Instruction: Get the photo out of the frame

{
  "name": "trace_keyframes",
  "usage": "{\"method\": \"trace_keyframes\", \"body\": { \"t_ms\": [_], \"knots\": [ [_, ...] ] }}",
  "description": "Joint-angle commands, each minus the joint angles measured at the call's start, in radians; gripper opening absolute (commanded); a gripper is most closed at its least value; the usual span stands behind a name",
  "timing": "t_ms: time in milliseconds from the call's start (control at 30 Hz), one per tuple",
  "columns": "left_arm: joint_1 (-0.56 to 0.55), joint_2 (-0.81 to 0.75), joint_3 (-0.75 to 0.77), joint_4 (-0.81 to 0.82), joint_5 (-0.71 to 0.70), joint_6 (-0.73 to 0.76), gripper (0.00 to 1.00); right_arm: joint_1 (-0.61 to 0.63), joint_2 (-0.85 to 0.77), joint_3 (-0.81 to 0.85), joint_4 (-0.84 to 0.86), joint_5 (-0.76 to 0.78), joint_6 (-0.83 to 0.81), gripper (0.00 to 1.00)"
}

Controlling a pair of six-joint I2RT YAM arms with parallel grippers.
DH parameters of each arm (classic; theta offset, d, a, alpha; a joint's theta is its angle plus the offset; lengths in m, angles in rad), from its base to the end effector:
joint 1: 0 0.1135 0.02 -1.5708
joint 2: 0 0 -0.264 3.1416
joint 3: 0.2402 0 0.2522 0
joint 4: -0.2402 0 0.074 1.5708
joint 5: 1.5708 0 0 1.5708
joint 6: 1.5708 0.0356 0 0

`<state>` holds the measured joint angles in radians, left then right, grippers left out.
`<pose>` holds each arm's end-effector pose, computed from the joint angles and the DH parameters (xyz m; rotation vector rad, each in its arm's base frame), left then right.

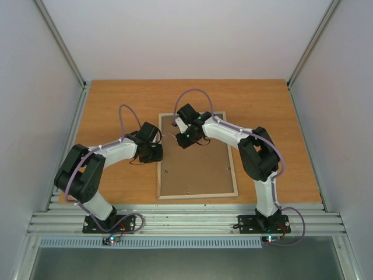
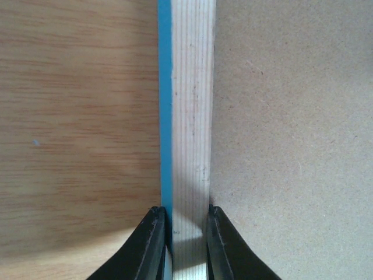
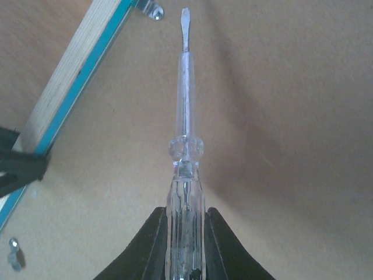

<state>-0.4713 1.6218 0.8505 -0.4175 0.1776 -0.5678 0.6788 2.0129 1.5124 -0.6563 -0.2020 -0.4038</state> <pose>0.2569 -0.1380 0.1482 -0.0886 2.8552 -0.4949 0.3228 0.2695 0.1875 -1.4606 2.3165 0.3537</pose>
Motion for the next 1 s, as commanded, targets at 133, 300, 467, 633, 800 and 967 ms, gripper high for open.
{"method": "trace_keyframes", "body": {
  "t_ms": [133, 300, 467, 633, 800, 967],
  "knots": [
    [-0.033, -0.038, -0.028, 0.048, 0.106, -0.027, 0.12, -0.004, 0.106, 0.130, -0.046, -0.033, 0.008, 0.01],
    [-0.038, -0.042, -0.033, 0.041, 0.105, -0.026, 0.12, -0.004, 0.153, 0.188, -0.070, -0.037, 0.007, 0.01],
    [-0.038, -0.048, -0.039, 0.033, 0.097, -0.027, 0.12, -0.001, 0.196, 0.228, -0.106, -0.063, -0.003, 0.01],
    [-0.038, -0.045, -0.038, 0.033, 0.089, -0.029, 0.12, 0.010, 0.210, 0.243, -0.159, -0.079, -0.032, 0.01],
    [-0.038, -0.040, -0.037, 0.033, 0.085, -0.030, 0.12, 0.024, 0.210, 0.245, -0.201, -0.094, -0.056, 0.01],
    [-0.038, -0.041, -0.037, 0.026, 0.074, -0.030, 0.12, 0.041, 0.205, 0.241, -0.230, -0.099, -0.079, 0.01]
  ]
}}
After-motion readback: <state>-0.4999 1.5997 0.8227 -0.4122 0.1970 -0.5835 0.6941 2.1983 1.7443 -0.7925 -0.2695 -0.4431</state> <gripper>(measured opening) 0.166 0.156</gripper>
